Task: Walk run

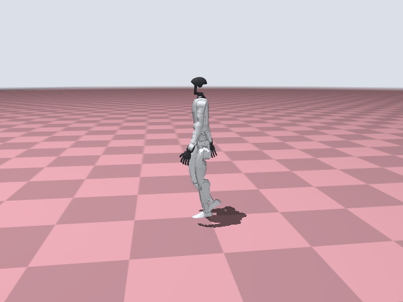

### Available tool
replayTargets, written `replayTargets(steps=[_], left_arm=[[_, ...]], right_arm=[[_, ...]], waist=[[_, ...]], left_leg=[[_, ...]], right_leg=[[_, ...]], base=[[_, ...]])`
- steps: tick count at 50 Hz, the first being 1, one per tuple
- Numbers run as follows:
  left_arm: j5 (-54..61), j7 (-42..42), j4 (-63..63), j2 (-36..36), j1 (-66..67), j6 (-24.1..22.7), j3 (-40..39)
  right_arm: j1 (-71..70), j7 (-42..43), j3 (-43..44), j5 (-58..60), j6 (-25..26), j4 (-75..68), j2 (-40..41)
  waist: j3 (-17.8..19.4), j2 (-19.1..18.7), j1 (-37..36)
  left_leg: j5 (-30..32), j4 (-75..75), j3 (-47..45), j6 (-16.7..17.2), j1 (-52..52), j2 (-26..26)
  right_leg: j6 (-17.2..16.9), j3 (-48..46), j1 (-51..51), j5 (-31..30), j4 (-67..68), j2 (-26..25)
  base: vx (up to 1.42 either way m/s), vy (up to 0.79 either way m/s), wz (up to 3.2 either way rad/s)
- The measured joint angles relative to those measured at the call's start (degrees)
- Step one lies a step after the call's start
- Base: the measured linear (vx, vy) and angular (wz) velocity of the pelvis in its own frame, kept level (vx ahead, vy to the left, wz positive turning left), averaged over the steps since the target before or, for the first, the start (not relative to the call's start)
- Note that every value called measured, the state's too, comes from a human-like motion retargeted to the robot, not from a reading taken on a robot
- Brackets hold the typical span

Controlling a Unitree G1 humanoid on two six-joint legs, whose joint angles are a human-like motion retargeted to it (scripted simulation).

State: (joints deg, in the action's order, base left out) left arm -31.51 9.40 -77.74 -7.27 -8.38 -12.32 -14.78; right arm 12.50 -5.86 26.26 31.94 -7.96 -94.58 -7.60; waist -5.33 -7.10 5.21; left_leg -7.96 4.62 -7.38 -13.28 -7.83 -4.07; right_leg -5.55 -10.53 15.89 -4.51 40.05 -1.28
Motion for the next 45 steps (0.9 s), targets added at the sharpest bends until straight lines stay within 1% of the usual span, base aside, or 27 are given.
replayTargets(steps=[2,5,8,9,10,11,12,13,15,17,18,19,20,22,23,25,26,27,28,30,32,35,37,38,40,43,45], left_arm=[[-0.23,-0.12,3.03,-0.7,-1.91,-1.94,1.62],[-1.07,-0.76,4.62,-1.83,-4.81,-3.93,3.48],[-3.16,-0.88,2.66,-2.67,-6.7,-3.82,4.36],[-3.96,-0.73,1.58,-2.95,-6.92,-3.63,4.45],[-4.73,-0.55,0.4,-3.22,-7.0,-3.41,4.52],[-5.4,-0.36,-0.95,-3.49,-6.78,-3.04,4.48],[-6.07,-0.28,-2.34,-3.72,-6.45,-2.57,4.32],[-6.75,-0.4,-3.77,-3.86,-5.9,-1.87,3.92],[-7.43,-1.51,-6.59,-3.71,-3.94,-0.19,3.09],[-7.33,-2.94,-9.78,-2.97,-0.93,1.65,2.53],[-7.08,-3.38,-11.38,-2.51,0.87,2.72,2.08],[-6.8,-3.59,-12.82,-1.9,2.89,3.86,1.41],[-6.5,-3.69,-14.17,-1.22,5.02,5.03,0.64],[-5.28,-3.36,-16.52,0.19,9.03,6.45,0.23],[-4.27,-2.93,-17.78,0.55,10.71,6.42,0.49],[-3.72,-1.5,-19.6,1.03,13.31,5.95,0.57],[-4.36,-0.68,-19.54,1.25,14.76,6.09,0.47],[-5.19,-0.04,-19.32,1.53,16.16,6.27,0.31],[-6.39,0.26,-18.78,1.93,17.48,6.53,0.04],[-8.78,-0.36,-17.82,2.73,19.77,6.41,-0.68],[-9.99,-1.63,-17.5,3.13,21.44,5.73,-0.87],[-10.27,-2.33,-17.41,3.22,23.56,5.5,-0.76],[-10.11,-2.12,-17.6,3.15,24.47,5.61,-1.56],[-9.77,-1.98,-17.84,3.12,24.73,5.65,-2.07],[-8.4,-1.67,-18.52,3.12,25.0,5.68,-2.96],[-5.68,-1.15,-19.56,3.49,24.79,5.69,-4.31],[-3.94,-0.61,-19.67,4.06,24.84,5.86,-4.82]], right_arm=[[0.9,-0.38,-0.67,1.43,0.28,-0.51,0.19],[1.14,-0.8,-1.01,3.9,0.68,-1.01,0.17],[1.1,-0.85,-1.26,4.89,0.91,-0.79,0.05],[1.06,-0.72,-1.22,5.04,0.95,-0.53,-0.02],[1.04,-0.54,-1.17,5.15,0.99,-0.22,-0.11],[0.78,-0.35,-1.04,5.04,1.11,0.06,-0.37],[0.39,-0.17,-0.92,4.86,1.28,0.3,-0.68],[-0.27,0.0,-0.82,4.52,1.58,0.48,-1.07],[-1.79,0.43,-0.28,3.85,2.33,1.04,-1.94],[-2.72,1.25,1.19,2.81,2.76,2.03,-2.47],[-3.03,1.74,1.81,2.02,2.75,2.61,-2.55],[-3.31,2.21,2.25,0.91,2.55,3.07,-2.58],[-3.56,2.67,2.62,-0.37,2.27,3.47,-2.58],[-4.54,2.82,3.57,-3.84,1.74,3.4,-2.99],[-5.17,2.62,3.88,-5.63,1.59,3.21,-3.21],[-6.9,2.19,4.44,-9.0,1.64,2.92,-3.52],[-7.83,2.17,4.48,-10.42,1.7,2.73,-3.44],[-8.8,2.19,4.49,-11.7,1.73,2.57,-3.41],[-9.85,2.27,4.45,-12.69,1.7,2.45,-3.49],[-11.9,2.45,4.13,-13.46,1.61,2.63,-3.85],[-13.39,2.57,3.33,-12.62,1.29,3.76,-4.33],[-14.54,2.89,1.59,-9.86,0.32,6.63,-4.94],[-15.09,3.45,0.52,-7.47,-0.13,8.69,-5.37],[-15.45,3.85,0.09,-6.28,-0.23,9.55,-5.6],[-16.25,4.72,-0.53,-4.16,-0.25,10.79,-6.02],[-17.39,5.29,-1.1,-2.52,0.09,11.36,-6.47],[-17.54,4.99,-1.49,-2.31,0.3,11.04,-6.66]], waist=[[0.39,0.5,1.55],[1.41,2.44,2.97],[2.62,3.84,4.17],[2.9,3.61,4.32],[3.11,3.18,4.34],[3.37,3.1,4.55],[3.58,3.1,4.76],[3.65,3.22,4.98],[2.75,3.52,4.8],[1.68,3.16,6.68],[1.32,2.4,8.49],[0.98,1.67,9.51],[0.65,0.97,10.13],[0.14,0.24,10.18],[-0.35,0.7,10.14],[-1.09,2.84,10.58],[-1.29,3.52,9.64],[-1.32,4.06,8.88],[-1.02,4.3,8.46],[-0.26,5.55,6.09],[0.34,6.99,2.44],[0.43,7.83,-1.11],[0.75,7.78,-2.78],[0.9,7.68,-3.41],[1.15,7.72,-4.65],[1.56,8.09,-5.76],[1.43,8.84,-5.87]], left_leg=[[-0.82,0.25,2.9,-0.06,1.78,-1.64],[-2.3,0.9,6.32,0.1,5.03,-4.86],[-3.73,1.5,9.97,0.91,9.24,-6.77],[-4.09,1.54,11.02,1.34,10.56,-6.51],[-4.4,1.52,11.88,1.8,11.82,-5.98],[-4.69,1.76,12.64,2.23,13.07,-5.87],[-4.86,2.04,13.26,2.69,14.21,-5.84],[-4.81,2.38,13.62,3.19,15.14,-6.0],[-3.26,2.84,13.32,4.91,15.97,-6.31],[0.47,4.66,15.05,7.83,16.62,-6.08],[3.35,6.36,16.54,9.8,16.62,-5.29],[7.59,8.58,17.4,12.09,16.3,-4.52],[12.51,11.04,17.94,14.55,15.83,-3.76],[23.97,19.62,19.05,21.89,12.44,-3.55],[28.03,25.13,17.38,25.07,9.77,-3.56],[35.27,34.96,12.16,28.28,4.63,-3.95],[35.68,38.16,9.2,26.58,2.22,-2.43],[34.7,41.19,6.71,24.38,-0.29,-1.08],[30.93,43.85,5.18,21.22,-2.96,-0.09],[24.53,46.59,-1.33,15.4,-7.68,3.03],[19.19,46.47,-5.23,11.97,-12.88,3.75],[13.13,38.51,-5.27,9.15,-19.35,2.47],[11.71,29.08,-5.65,6.49,-21.81,2.32],[11.76,23.88,-7.86,4.96,-22.54,3.57],[10.43,13.8,-14.63,3.42,-23.32,5.62],[8.3,1.29,-17.14,0.27,-23.58,2.16],[7.12,-2.6,-21.41,-1.61,-21.84,1.2]], right_leg=[[0.62,2.26,1.86,-1.46,-7.57,2.13],[0.86,9.36,3.37,-2.07,-21.28,4.32],[2.0,15.48,4.43,-3.01,-34.05,5.9],[1.61,16.6,4.64,-2.06,-37.76,5.59],[0.66,17.47,4.71,-0.27,-41.34,5.03],[-3.69,17.11,4.82,1.74,-43.3,5.13],[-6.4,15.88,4.98,2.89,-44.18,5.38],[-5.87,12.92,5.2,2.31,-42.9,5.95],[-1.01,17.31,5.48,0.82,-39.57,3.69],[-1.52,11.45,5.01,-1.79,-37.02,5.07],[-1.49,12.56,4.2,-2.63,-36.34,4.69],[-0.61,12.52,3.58,-1.76,-35.15,4.48],[0.69,11.91,3.04,-0.04,-33.7,4.33],[4.55,10.38,1.69,2.17,-31.82,4.31],[6.17,9.05,0.46,3.22,-31.69,5.06],[7.78,6.83,-1.46,4.69,-31.84,7.66],[8.74,6.24,-2.62,5.65,-32.0,7.19],[9.46,5.44,-3.81,6.52,-32.16,6.86],[9.68,4.23,-5.07,7.23,-32.31,6.79],[9.93,3.44,-7.72,7.86,-33.54,6.86],[10.44,3.83,-9.92,8.42,-34.84,6.43],[10.81,2.18,-13.27,10.07,-36.96,5.1],[10.88,0.64,-15.64,11.5,-37.98,3.61],[10.8,-0.16,-16.77,12.33,-38.27,2.89],[10.48,-1.4,-18.84,13.72,-38.62,1.81],[9.83,-3.04,-21.85,13.96,-38.59,0.85],[8.53,-4.05,-23.61,12.21,-37.67,1.24]], base=[[0.71,-0.17,1.7],[0.47,-0.14,1.39],[0.71,-0.27,1.18],[0.59,-0.24,0.86],[0.75,-0.34,0.68],[0.84,-0.4,0.6],[0.85,-0.42,0.53],[0.77,-0.38,0.35],[0.74,-0.33,0.25],[0.78,-0.32,1.03],[0.74,-0.33,1.39],[0.77,-0.38,1.25],[0.85,-0.42,0.91],[0.92,-0.41,0.8],[0.92,-0.39,0.92],[0.78,-0.34,1.02],[0.65,-0.35,0.72],[0.54,-0.34,0.57],[0.49,-0.28,0.6],[0.56,-0.27,0.28],[0.71,-0.27,-0.09],[0.6,-0.23,0.32],[0.66,-0.23,0.51],[0.65,-0.21,0.5],[0.81,-0.19,0.35],[0.84,-0.11,0.31],[0.75,-0.06,0.25]])
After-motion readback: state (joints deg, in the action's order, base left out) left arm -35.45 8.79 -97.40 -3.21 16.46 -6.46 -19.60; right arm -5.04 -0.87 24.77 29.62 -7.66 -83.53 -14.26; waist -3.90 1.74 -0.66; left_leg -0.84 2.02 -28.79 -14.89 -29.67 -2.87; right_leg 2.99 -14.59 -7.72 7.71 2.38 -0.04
